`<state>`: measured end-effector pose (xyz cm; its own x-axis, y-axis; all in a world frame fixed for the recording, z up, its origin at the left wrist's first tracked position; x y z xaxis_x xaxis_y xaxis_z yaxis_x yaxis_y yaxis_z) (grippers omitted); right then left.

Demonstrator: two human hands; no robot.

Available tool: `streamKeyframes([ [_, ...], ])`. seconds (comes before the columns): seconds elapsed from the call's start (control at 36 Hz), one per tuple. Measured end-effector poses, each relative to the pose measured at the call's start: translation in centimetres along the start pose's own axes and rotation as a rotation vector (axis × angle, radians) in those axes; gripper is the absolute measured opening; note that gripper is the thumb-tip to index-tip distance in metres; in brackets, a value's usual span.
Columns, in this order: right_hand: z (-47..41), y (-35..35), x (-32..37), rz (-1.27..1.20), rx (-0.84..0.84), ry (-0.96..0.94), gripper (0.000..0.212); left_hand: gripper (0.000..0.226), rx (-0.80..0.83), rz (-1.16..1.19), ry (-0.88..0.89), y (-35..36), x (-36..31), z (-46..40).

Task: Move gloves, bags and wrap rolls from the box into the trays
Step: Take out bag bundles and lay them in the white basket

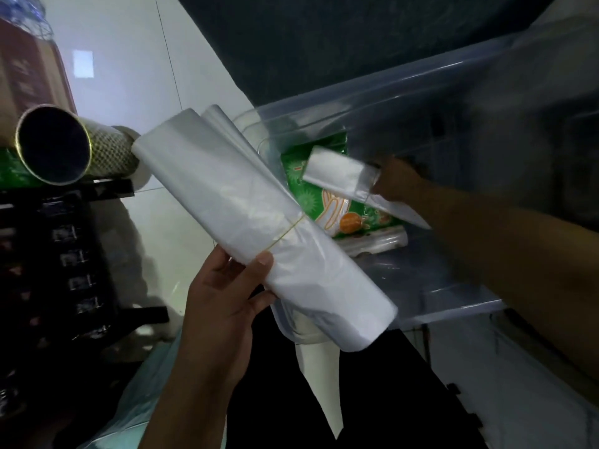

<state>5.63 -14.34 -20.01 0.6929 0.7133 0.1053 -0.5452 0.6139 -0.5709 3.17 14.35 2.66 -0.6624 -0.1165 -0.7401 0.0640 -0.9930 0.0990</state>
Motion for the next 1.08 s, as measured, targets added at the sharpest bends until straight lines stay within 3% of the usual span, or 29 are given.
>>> streamKeyframes([
  [0.19,0.2,0.1,0.1,0.125,-0.031,-0.061,0.052,0.029,-0.018,-0.006,-0.011,0.7,0.6,0.1],
  [0.39,1.0,0.1,0.2,0.194,-0.064,-0.101,0.045,0.026,-0.028,-0.034,-0.024,-0.4,1.6,1.1],
  [0.56,3.5,0.2,-0.2,0.054,-0.117,-0.104,0.033,0.025,-0.048,-0.025,-0.019,-2.0,0.9,2.8],
  [0.72,8.5,-1.0,0.7,0.144,-0.159,-0.061,0.034,0.025,-0.031,-0.037,0.023,-3.6,-1.5,4.6],
  [0.89,17.2,-5.2,1.1,0.065,-0.357,-0.014,0.029,0.026,0.121,-0.022,0.068,-4.6,-6.6,7.3],
  [0.97,22.6,-7.7,0.5,-0.068,-0.482,0.0,0.028,0.026,0.24,-0.056,0.09,-4.9,-9.4,8.1],
  [1.08,30.8,-9.9,-1.3,-0.367,-0.664,0.066,0.007,0.027,0.393,-0.152,0.13,-4.5,-12.4,8.3],
])
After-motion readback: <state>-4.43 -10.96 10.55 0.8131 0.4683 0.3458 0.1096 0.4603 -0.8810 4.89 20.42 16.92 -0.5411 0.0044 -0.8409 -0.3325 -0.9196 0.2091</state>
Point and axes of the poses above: each hand's wrist, its own z-axis away from the middle knuckle, its own y-axis out of the palm, x = y × z, the point moved 3 cm from there along -z, towards the middle knuckle, and after that the axes turned 8 degrees about y, right-handed, at the moved point
